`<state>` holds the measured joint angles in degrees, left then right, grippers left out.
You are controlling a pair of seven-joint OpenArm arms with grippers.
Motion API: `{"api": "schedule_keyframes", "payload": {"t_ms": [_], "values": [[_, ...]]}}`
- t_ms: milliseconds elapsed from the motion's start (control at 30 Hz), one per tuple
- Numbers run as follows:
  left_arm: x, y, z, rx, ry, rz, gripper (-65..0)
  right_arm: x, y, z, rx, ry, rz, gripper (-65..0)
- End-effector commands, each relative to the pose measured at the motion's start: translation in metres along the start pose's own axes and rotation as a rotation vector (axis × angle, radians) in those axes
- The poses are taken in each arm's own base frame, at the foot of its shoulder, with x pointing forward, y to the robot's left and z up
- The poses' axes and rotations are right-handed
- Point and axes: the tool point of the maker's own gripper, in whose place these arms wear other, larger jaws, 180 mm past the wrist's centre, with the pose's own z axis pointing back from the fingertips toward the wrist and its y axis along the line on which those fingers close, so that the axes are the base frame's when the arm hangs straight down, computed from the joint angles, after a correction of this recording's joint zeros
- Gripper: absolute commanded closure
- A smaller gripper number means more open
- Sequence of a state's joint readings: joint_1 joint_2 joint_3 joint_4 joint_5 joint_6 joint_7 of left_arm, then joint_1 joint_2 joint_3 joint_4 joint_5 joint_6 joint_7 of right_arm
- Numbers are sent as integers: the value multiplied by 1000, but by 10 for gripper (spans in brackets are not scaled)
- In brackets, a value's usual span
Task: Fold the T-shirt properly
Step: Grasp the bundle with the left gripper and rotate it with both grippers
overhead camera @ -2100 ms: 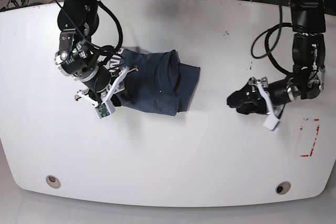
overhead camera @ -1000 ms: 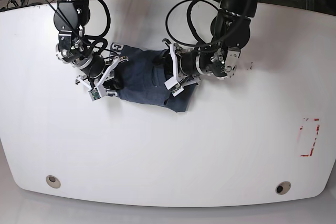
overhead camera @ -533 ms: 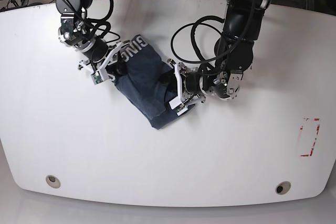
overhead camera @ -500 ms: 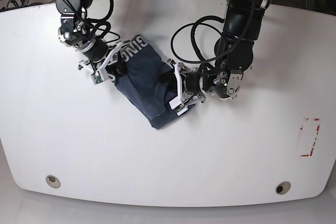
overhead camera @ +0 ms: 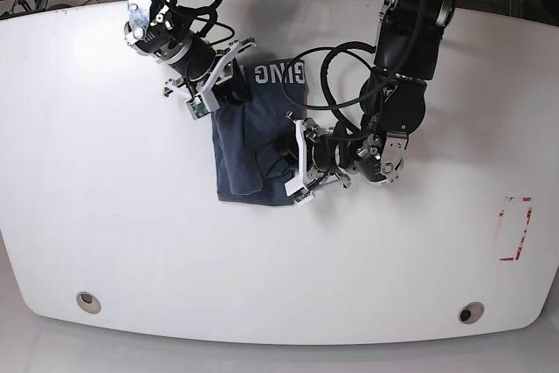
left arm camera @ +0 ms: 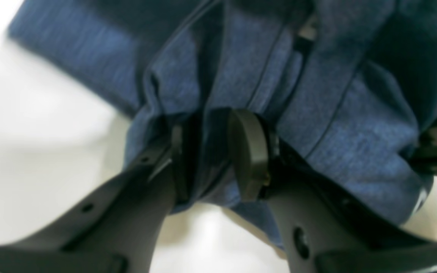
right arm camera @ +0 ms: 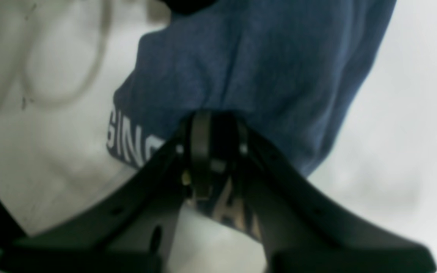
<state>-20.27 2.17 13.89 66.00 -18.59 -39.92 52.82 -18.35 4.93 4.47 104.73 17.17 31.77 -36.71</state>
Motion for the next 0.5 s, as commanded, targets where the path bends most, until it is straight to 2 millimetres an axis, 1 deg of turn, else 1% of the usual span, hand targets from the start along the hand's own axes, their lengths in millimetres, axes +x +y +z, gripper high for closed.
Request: {"api": "schedule_keyframes", "payload": {"t_ms": [0, 67, 133, 200, 233, 267, 300, 367, 400, 467], "values": [[43, -1, 24, 42, -105, -88, -164, 28, -1, 12, -8, -56, 60, -89], [40, 5, 37, 79, -95, -122, -164, 33, 0, 14, -12, -44, 82, -130], [41, 11, 51, 117, -100, -149, -164, 45, -4, 16, -21, -49, 113, -208], [48, 15, 65, 151, -125, -179, -164, 56, -6, 16, -28, -55, 137, -314], [48, 14, 68, 158, -131, -182, -164, 59, -6, 16, -29, -56, 140, -346], [47, 13, 72, 168, -141, -185, -164, 63, -7, 15, -32, -62, 147, -396], [45, 14, 77, 179, -145, -186, -164, 66, -8, 15, -34, -66, 152, -430], [35, 22, 90, 219, -141, -178, -164, 75, -10, 14, -36, -83, 163, -493], [33, 25, 95, 231, -142, -175, -164, 78, -10, 13, -38, -89, 167, -507], [22, 33, 107, 268, -141, -154, -165, 92, -18, 8, -50, -109, 181, -534]]}}
